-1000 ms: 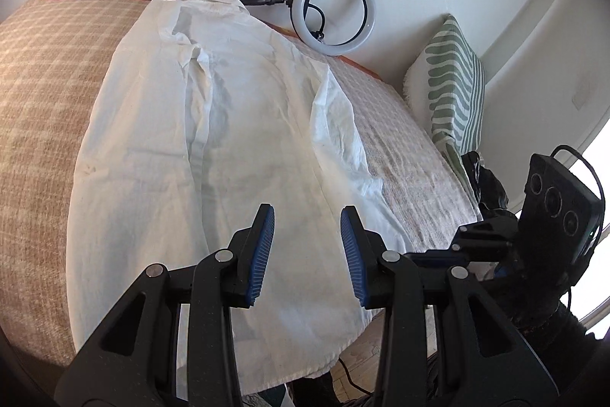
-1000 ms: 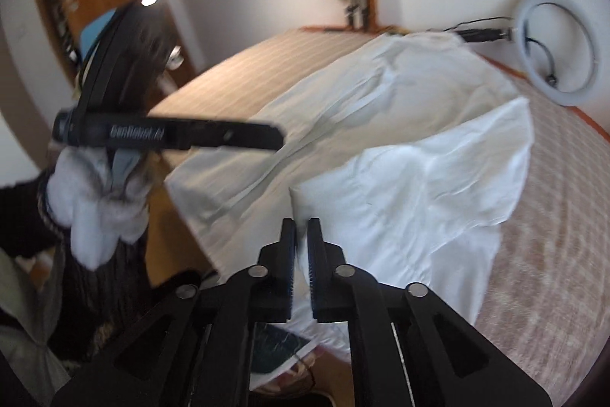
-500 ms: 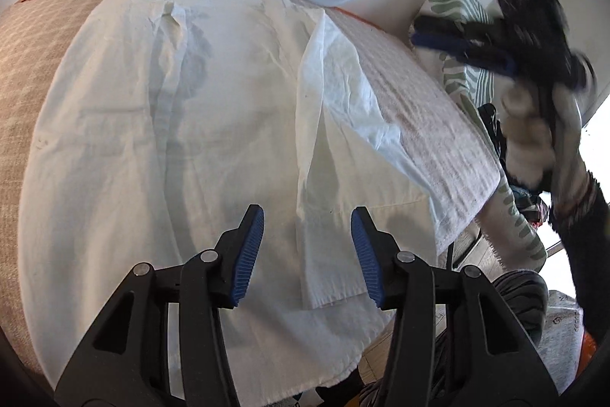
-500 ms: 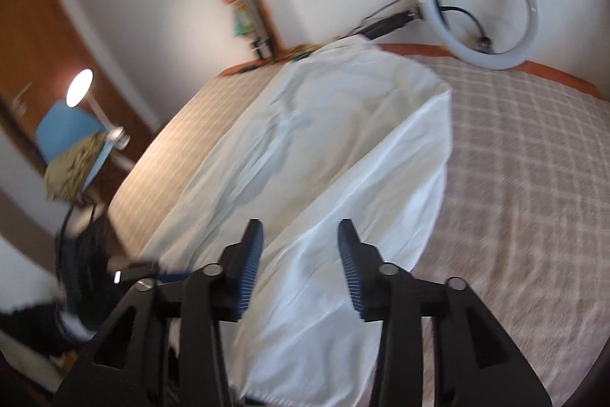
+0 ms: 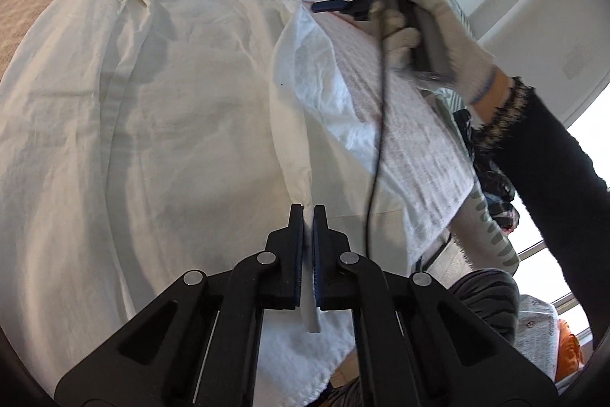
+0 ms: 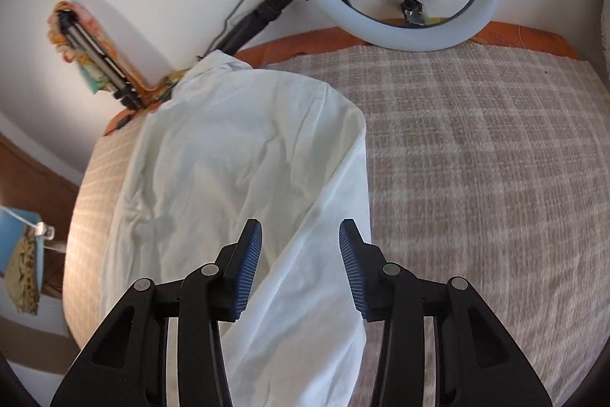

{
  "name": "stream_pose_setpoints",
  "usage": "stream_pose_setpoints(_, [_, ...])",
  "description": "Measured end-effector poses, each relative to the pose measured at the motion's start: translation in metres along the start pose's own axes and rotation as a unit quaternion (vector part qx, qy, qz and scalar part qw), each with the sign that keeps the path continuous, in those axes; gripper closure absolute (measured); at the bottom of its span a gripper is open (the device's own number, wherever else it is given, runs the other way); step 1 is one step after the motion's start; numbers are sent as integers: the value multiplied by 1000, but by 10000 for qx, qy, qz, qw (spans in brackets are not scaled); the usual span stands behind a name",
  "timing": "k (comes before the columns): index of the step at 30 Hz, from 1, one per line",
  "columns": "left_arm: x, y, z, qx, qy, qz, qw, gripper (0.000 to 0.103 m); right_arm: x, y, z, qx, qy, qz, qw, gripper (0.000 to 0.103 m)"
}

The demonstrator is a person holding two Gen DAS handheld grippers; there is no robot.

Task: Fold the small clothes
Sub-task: 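Grasp the shirt's side edge with the left tool while the right tool grasps beside it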

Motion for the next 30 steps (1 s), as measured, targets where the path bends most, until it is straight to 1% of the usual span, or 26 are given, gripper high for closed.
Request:
stream_pose_setpoints(4, [-1, -1, 9, 87, 116, 30, 9999, 101, -12, 26, -2, 528, -30, -219, 9984, 63])
stream_pose_setpoints(5, [-1, -1, 10, 82, 148, 24, 9999, 101, -13, 30, -1, 617, -30, -239, 9978, 71])
stream_pose_setpoints(6, [-1, 0, 11, 62, 173, 26, 9998, 101, -13, 33, -1, 724, -34, -225, 9971, 92])
stream_pose_setpoints(7, [0, 0, 12, 59, 175, 25, 9998, 101, -14, 36, -1, 774, -46, -231, 9967, 100])
stream_pose_setpoints(9, [2, -1, 11, 108, 118, 8, 9999, 101, -13, 38, -3, 782, -65, -196, 9967, 101])
stream_pose_setpoints(12, [5, -3, 13, 221, 52, 8, 9997, 101, -14, 21, -12, 790, -211, 131, 9966, 102])
stream_pose_setpoints(14, [8, -5, 14, 308, 28, 8, 9995, 101, -18, 5, -21, 686, -333, 350, 9965, 102])
stream_pose_setpoints(17, [9, -6, 14, 351, -14, 15, 9994, 101, -25, -17, -44, 782, -755, 679, 9918, 102])
stream_pose_setpoints(19, [9, -5, 10, 308, -62, 9, 9995, 102, -30, -17, -63, 728, -1015, 707, 9896, 102])
stream_pose_setpoints(22, [11, -1, 2, 233, -233, -4, 9995, 101, -32, 8, -87, 740, -1338, 566, 9866, 102])
stream_pose_setpoints(26, [10, 2, -7, 47, -263, 29, 9996, 101, -33, 54, -107, 739, -1600, 400, 9835, 102])
stream_pose_setpoints(28, [10, 4, -14, 4, -336, 16, 9994, 101, -29, 72, -112, 856, -1748, 342, 9803, 102])
stream_pose_setpoints(30, [10, 8, -20, -7, -389, -2, 9992, 101, -28, 91, -108, 977, -1750, 234, 9794, 102])
Point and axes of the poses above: each gripper's, at about its wrist camera, not at the fingertips, and y roughly the way its jaws point, z to its right, x to its underside, the point moved 4 cm from there along y, roughly the way its jaws point, and after that the axes turned 6 degrees about x, right-handed, at the moved point
